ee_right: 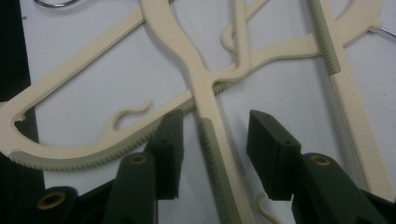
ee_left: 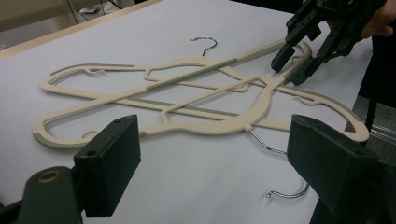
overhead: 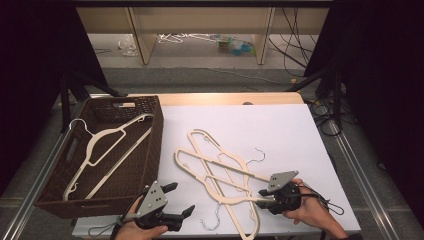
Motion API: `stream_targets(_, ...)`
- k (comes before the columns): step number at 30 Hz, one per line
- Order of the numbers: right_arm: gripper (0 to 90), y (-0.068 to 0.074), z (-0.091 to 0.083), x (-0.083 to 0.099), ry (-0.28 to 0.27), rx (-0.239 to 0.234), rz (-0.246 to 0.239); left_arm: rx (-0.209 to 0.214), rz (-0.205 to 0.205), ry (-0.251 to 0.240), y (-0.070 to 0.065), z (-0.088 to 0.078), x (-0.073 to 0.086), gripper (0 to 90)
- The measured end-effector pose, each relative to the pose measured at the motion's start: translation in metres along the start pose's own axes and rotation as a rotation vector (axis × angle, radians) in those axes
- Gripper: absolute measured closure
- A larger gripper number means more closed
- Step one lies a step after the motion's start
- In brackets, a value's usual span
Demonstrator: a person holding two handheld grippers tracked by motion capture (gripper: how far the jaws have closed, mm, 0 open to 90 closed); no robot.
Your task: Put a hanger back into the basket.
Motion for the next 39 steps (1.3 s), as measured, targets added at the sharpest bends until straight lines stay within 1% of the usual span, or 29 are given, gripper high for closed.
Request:
stream_targets(2, 61.7, 0.0, 0.0, 0.0, 0.003, -0.007, 0.003, 0.0, 0.005, -0.001, 0.001, 0.0, 0.0, 17.5)
stream_targets(3, 64.4, -0.001, 0.0, 0.0, 0.0, -0.006, -0.011, 0.0, -0.002, -0.001, 0.0, 0.0, 0.0, 17.5)
stream_targets(4, 67.2, 0.0, -0.001, 0.0, 0.001, -0.014, -0.017, 0.002, 0.013, 0.004, 0.001, 0.0, 0.0, 17.5)
stream_targets(5, 69.5, 0.0, -0.001, -0.001, 0.009, -0.021, -0.026, 0.004, 0.012, 0.006, 0.001, 0.0, 0.0, 17.5)
stream_targets(6, 72.3, 0.001, -0.002, -0.001, 0.012, -0.017, -0.035, 0.005, 0.009, 0.006, 0.001, 0.001, 0.0, 17.5)
stream_targets(7, 74.1, 0.002, -0.002, -0.001, 0.017, -0.027, -0.034, 0.011, 0.008, 0.003, 0.001, 0.001, 0.001, 17.6)
stream_targets(9, 74.7, 0.001, -0.002, -0.001, 0.025, -0.04, -0.041, 0.007, 0.005, 0.012, 0.001, 0.002, 0.002, 17.6)
stream_targets(11, 74.7, 0.001, -0.001, -0.001, 0.02, -0.035, -0.036, 0.01, 0.003, 0.014, 0.001, 0.003, 0.002, 17.8)
stream_targets(12, 74.5, 0.001, -0.001, -0.001, 0.021, -0.034, -0.033, 0.007, 0.011, 0.018, 0.001, 0.003, 0.002, 17.9)
stream_targets(13, 74.3, 0.001, -0.001, -0.001, 0.023, -0.035, -0.032, 0.006, 0.005, 0.017, 0.001, 0.004, 0.002, 18.0)
stream_targets(16, 73.8, 0.0, 0.0, -0.002, 0.025, -0.049, -0.031, 0.014, 0.016, 0.031, 0.002, 0.007, 0.002, 18.1)
stream_targets(17, 73.8, -0.001, 0.0, -0.002, 0.031, -0.057, -0.029, 0.015, 0.029, 0.039, 0.001, 0.008, 0.002, 18.1)
stream_targets(19, 74.0, -0.002, 0.0, -0.002, 0.031, -0.066, -0.029, 0.019, 0.041, 0.045, 0.001, 0.011, 0.002, 18.4)
stream_targets(20, 74.4, -0.002, 0.0, -0.002, 0.033, -0.063, -0.033, 0.029, 0.041, 0.044, 0.001, 0.012, 0.002, 18.5)
stream_targets(22, 75.8, -0.001, 0.0, -0.004, 0.046, -0.06, -0.042, 0.022, 0.044, 0.058, 0.002, 0.014, 0.002, 19.2)
stream_targets(23, 76.1, 0.0, -0.001, -0.004, 0.048, -0.049, -0.048, 0.02, 0.051, 0.068, 0.004, 0.016, 0.003, 19.8)
stream_targets(24, 76.6, 0.0, -0.001, -0.005, 0.049, -0.053, -0.059, 0.019, 0.059, 0.076, 0.005, 0.019, 0.003, 20.2)
stream_targets(25, 77.6, 0.001, -0.001, -0.006, 0.048, -0.05, -0.064, 0.014, 0.057, 0.074, 0.005, 0.021, 0.003, 20.4)
stream_targets(26, 78.7, 0.0, -0.002, -0.007, 0.055, -0.07, -0.07, 0.008, 0.075, 0.096, 0.006, 0.022, 0.003, 20.9)
stream_targets(27, 79.5, 0.001, -0.003, -0.008, 0.05, -0.091, -0.08, 0.011, 0.086, 0.104, 0.007, 0.025, 0.003, 21.5)
stream_targets(29, 79.6, 0.004, -0.007, -0.012, 0.04, -0.083, -0.069, 0.011, 0.102, 0.117, 0.008, 0.031, 0.002, 23.0)
stream_targets(30, 79.6, 0.003, -0.01, -0.014, 0.036, -0.084, -0.091, 0.014, 0.126, 0.146, 0.01, 0.035, 0.002, 23.5)
stream_targets(31, 79.7, 0.002, -0.013, -0.016, 0.03, -0.079, -0.09, 0.008, 0.133, 0.149, 0.01, 0.039, 0.002, 24.1)
stream_targets(32, 79.7, 0.002, -0.014, -0.017, 0.025, -0.082, -0.096, 0.004, 0.167, 0.188, 0.013, 0.043, 0.002, 24.8)
stream_targets(34, 79.7, 0.002, -0.02, -0.019, 0.029, -0.091, -0.1, 0.007, 0.189, 0.214, 0.015, 0.053, 0.002, 27.7)
stream_targets(36, 79.7, 0.003, -0.023, -0.02, 0.032, -0.088, -0.1, 0.008, 0.214, 0.245, 0.016, 0.061, 0.003, 27.9)
stream_targets(37, 79.7, 0.003, -0.025, -0.02, 0.033, -0.091, -0.1, -0.003, 0.261, 0.279, 0.019, 0.066, 0.004, 28.3)
stream_targets(38, 79.7, 0.003, -0.026, -0.021, 0.033, -0.092, -0.098, -0.002, 0.279, 0.29, 0.02, 0.071, 0.005, 28.6)
stream_targets(39, 79.7, 0.003, -0.027, -0.021, 0.037, -0.096, -0.109, -0.002, 0.285, 0.292, 0.02, 0.076, 0.006, 28.7)
Point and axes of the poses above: each handheld gripper's, and its own axes: z roughly forward along the jaws, x roughly out of its underside, y roughly to its left, the point moved 2 cm from there along z, roughly forward along the jaws, and after that the axes turned 12 degrees about x, right-handed, at the moved point
